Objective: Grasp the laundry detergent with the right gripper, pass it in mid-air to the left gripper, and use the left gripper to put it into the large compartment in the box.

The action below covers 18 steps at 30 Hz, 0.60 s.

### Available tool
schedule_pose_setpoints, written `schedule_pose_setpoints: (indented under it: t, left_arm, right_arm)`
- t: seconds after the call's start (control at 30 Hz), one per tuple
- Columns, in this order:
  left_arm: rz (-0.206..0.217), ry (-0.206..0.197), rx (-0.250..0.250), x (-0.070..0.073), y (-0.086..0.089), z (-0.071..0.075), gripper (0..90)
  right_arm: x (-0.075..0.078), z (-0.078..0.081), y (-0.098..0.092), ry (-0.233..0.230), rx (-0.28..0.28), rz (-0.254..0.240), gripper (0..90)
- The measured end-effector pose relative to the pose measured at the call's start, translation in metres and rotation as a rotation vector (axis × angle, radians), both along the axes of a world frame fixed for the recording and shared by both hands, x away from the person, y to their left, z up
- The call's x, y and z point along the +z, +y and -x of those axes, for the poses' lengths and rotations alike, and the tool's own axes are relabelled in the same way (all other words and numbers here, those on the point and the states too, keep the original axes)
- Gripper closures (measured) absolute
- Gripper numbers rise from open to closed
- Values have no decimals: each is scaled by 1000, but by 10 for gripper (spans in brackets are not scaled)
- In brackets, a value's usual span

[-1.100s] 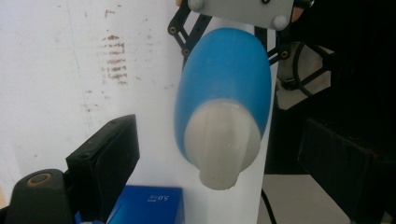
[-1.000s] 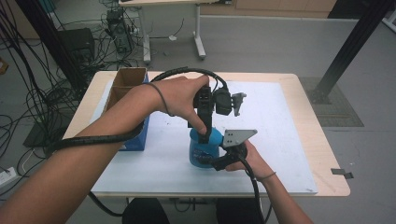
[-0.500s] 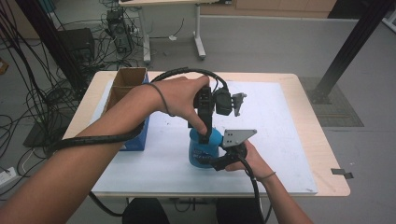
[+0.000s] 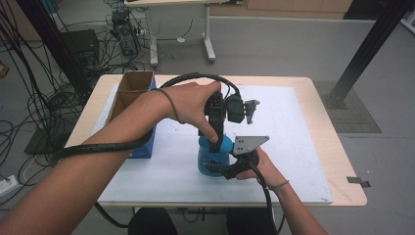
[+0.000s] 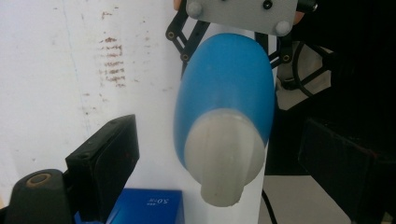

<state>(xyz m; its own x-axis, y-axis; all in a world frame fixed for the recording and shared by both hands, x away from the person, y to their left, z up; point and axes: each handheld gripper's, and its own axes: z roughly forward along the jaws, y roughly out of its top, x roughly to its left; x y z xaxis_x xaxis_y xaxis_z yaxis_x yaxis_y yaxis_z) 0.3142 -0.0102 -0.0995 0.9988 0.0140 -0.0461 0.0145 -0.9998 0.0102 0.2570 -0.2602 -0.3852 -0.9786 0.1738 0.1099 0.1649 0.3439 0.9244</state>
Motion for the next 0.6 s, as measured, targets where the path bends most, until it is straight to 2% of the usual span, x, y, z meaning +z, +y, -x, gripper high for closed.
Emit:
schedule_pose_setpoints:
  t: [0.6]
  left_arm:
    - [-6,8,-5,-8,-1,1,127]
  right_arm:
    - [5,0,0,-5,5,0,414]
